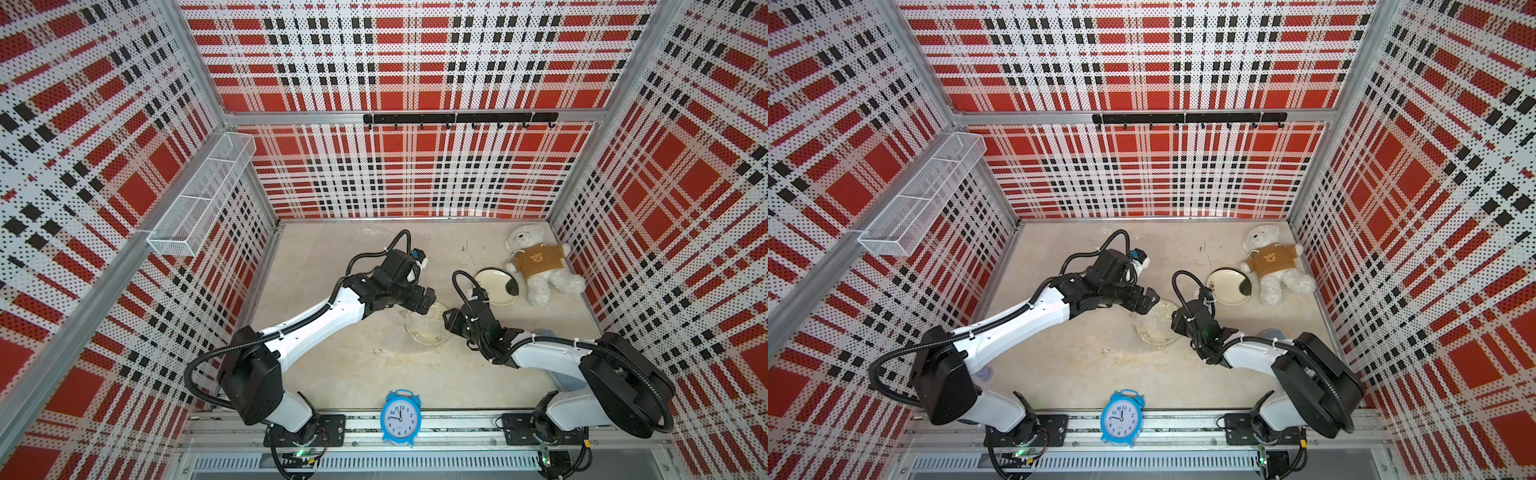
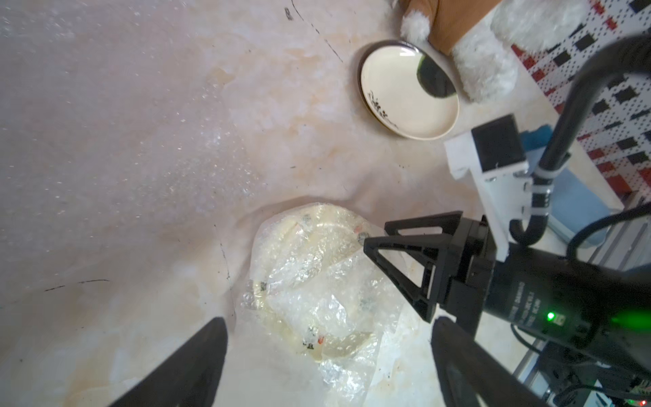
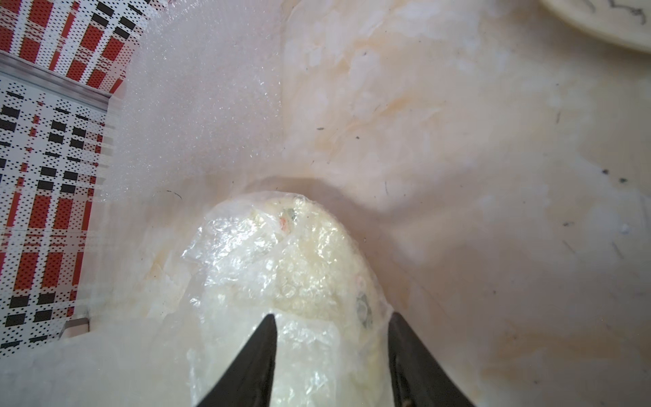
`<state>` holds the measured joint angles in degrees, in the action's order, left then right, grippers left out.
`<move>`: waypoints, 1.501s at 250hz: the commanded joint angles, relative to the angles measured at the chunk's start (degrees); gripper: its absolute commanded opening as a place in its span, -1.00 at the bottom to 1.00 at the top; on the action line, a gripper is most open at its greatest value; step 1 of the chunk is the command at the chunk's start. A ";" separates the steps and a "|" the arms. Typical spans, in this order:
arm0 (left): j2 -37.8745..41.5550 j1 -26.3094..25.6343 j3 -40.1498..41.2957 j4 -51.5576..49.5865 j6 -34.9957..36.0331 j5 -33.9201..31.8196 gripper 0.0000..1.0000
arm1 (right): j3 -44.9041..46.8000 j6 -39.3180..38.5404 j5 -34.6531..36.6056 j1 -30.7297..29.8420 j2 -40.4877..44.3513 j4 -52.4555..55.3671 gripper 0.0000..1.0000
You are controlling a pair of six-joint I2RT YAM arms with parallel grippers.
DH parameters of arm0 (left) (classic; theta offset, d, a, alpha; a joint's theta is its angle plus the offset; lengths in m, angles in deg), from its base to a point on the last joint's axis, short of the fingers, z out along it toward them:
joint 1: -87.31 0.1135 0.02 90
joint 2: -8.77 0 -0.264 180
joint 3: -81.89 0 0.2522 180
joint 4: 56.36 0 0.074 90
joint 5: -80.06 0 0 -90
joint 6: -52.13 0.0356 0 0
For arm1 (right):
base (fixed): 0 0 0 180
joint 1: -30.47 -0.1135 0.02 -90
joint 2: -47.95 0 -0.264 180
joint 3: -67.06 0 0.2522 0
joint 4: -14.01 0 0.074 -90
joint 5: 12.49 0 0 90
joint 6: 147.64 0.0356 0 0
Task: Unpack dinner plates from bubble wrap
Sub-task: Unwrap the bubble wrap at the center of the board.
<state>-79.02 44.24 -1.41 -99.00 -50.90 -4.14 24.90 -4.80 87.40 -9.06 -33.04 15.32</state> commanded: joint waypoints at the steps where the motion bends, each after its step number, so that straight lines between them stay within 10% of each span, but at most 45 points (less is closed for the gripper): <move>1: -0.86 -0.48 2.97 2.12 -1.58 0.48 0.79 | -0.83 -1.88 -1.51 0.85 1.44 0.57 0.06; 168: 3.76 1.56 24.26 8.49 -10.24 -3.34 0.58 | -0.42 -1.56 -5.25 1.75 -6.11 -6.20 0.07; 310: 0.60 5.91 18.39 6.06 -3.60 -5.51 0.59 | -5.12 -6.22 -5.73 3.61 1.60 5.37 0.19; 375: 0.33 4.99 16.89 3.93 -3.75 -5.96 0.60 | -15.16 -19.96 -11.49 4.30 2.53 19.04 0.37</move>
<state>-78.30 49.66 16.10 -92.60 -55.36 -8.81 15.15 -15.29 80.04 -4.75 -30.96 26.77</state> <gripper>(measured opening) 0.797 0.679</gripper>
